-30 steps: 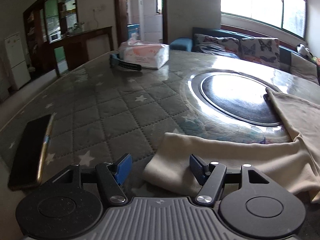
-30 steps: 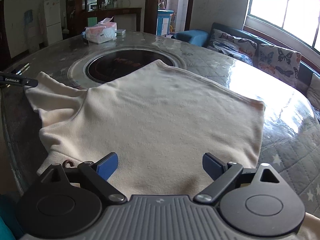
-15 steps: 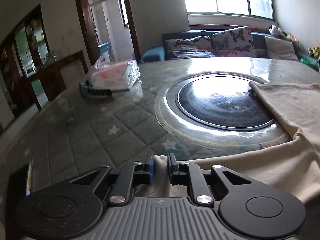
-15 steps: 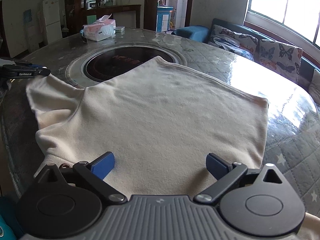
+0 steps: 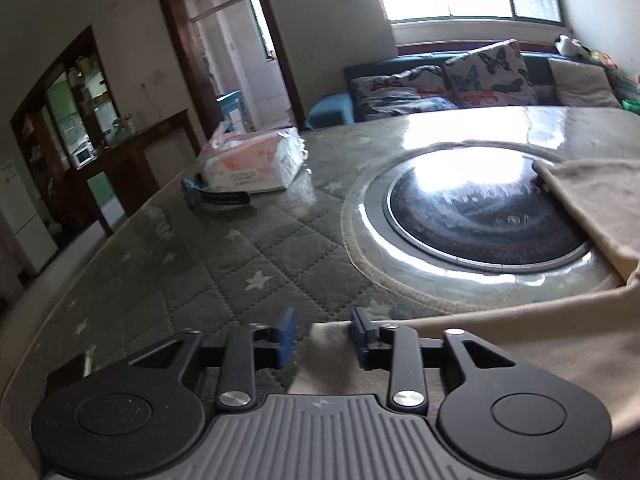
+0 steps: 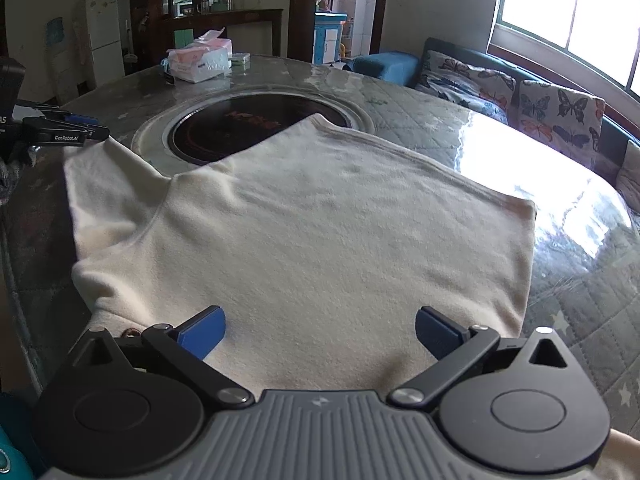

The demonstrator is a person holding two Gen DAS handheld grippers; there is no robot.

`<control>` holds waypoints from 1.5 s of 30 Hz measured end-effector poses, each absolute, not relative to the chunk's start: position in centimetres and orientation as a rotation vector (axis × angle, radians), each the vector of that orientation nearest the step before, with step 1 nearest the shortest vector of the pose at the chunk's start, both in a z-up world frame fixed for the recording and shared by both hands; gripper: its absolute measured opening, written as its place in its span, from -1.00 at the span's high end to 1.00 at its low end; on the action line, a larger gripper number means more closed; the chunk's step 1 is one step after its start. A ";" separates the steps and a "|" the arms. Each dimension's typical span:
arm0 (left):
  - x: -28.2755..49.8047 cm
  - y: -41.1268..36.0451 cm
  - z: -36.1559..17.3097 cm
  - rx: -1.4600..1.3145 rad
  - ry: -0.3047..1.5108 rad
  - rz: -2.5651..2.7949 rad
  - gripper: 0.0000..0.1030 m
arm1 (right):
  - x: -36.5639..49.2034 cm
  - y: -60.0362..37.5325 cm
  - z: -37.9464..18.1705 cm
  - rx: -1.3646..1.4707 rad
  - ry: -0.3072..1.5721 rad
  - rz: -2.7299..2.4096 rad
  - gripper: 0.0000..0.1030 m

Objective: Fold clothes

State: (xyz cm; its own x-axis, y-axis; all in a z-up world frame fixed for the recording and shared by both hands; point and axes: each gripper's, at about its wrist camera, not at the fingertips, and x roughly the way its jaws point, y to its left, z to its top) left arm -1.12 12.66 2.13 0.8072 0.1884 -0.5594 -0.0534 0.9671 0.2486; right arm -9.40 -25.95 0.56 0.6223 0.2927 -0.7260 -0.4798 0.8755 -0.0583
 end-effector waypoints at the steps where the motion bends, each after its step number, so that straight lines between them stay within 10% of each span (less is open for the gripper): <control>1: -1.5 12.4 2.6 0.214 0.608 0.121 0.29 | -9.5 -25.9 0.7 -0.258 0.777 0.451 -0.99; 18: -1.7 -0.1 3.6 0.063 0.606 -0.347 0.42 | -10.2 -25.5 0.3 -0.268 0.767 0.464 -0.99; 45: -6.4 4.0 3.0 0.075 0.632 -0.217 0.51 | -10.8 -23.4 2.4 -0.287 0.693 0.525 -0.99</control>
